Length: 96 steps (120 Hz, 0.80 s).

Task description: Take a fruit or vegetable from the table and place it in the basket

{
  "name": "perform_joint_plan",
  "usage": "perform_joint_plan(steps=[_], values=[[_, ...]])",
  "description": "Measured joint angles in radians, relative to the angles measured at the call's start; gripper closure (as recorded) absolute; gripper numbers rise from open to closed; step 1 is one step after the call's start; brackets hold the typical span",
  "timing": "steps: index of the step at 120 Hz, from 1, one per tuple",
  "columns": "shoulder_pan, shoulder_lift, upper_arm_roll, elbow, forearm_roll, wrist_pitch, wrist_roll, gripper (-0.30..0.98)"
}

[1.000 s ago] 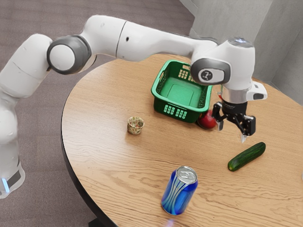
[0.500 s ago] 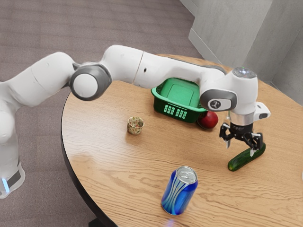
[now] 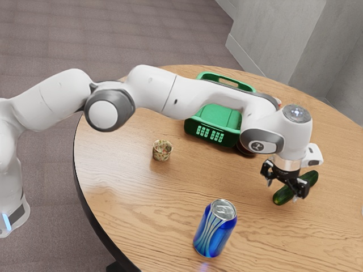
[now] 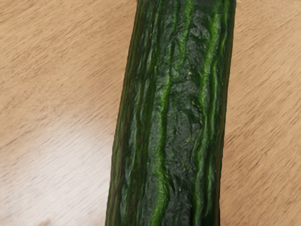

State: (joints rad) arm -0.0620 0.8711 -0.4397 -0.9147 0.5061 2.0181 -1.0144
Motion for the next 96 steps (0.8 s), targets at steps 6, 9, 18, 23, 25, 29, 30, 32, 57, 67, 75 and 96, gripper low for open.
perform_joint_plan(steps=[6, 9, 18, 23, 25, 29, 30, 32, 57, 67, 75, 96], values=[[-0.001, 0.001, 0.009, 0.0, 0.003, 0.003, 0.005, 0.0], [-0.001, 0.001, 0.017, 0.0, 0.004, 0.009, 0.008, 0.0], [-0.001, 0.001, 0.037, 0.0, 0.007, 0.037, 0.016, 0.0], [-0.004, 0.004, 0.041, 0.0, 0.012, 0.059, 0.02, 0.0], [-0.006, 0.006, 0.042, 0.0, 0.014, 0.069, 0.022, 0.0], [-0.009, 0.011, 0.043, 0.0, 0.019, 0.089, 0.025, 0.0], [-0.01, 0.012, 0.044, 0.0, 0.02, 0.094, 0.026, 0.0], [-0.012, 0.015, 0.044, 0.0, 0.022, 0.105, 0.028, 0.0], [-0.044, 0.032, 0.127, 0.0, 0.067, 0.228, 0.044, 0.0], [-0.052, 0.036, 0.132, -0.001, 0.126, 0.254, 0.049, 0.0], [-0.055, 0.044, 0.133, -0.002, 0.169, 0.268, 0.053, 0.0], [-0.056, 0.064, 0.134, -0.004, 0.235, 0.289, 0.062, 0.0]])
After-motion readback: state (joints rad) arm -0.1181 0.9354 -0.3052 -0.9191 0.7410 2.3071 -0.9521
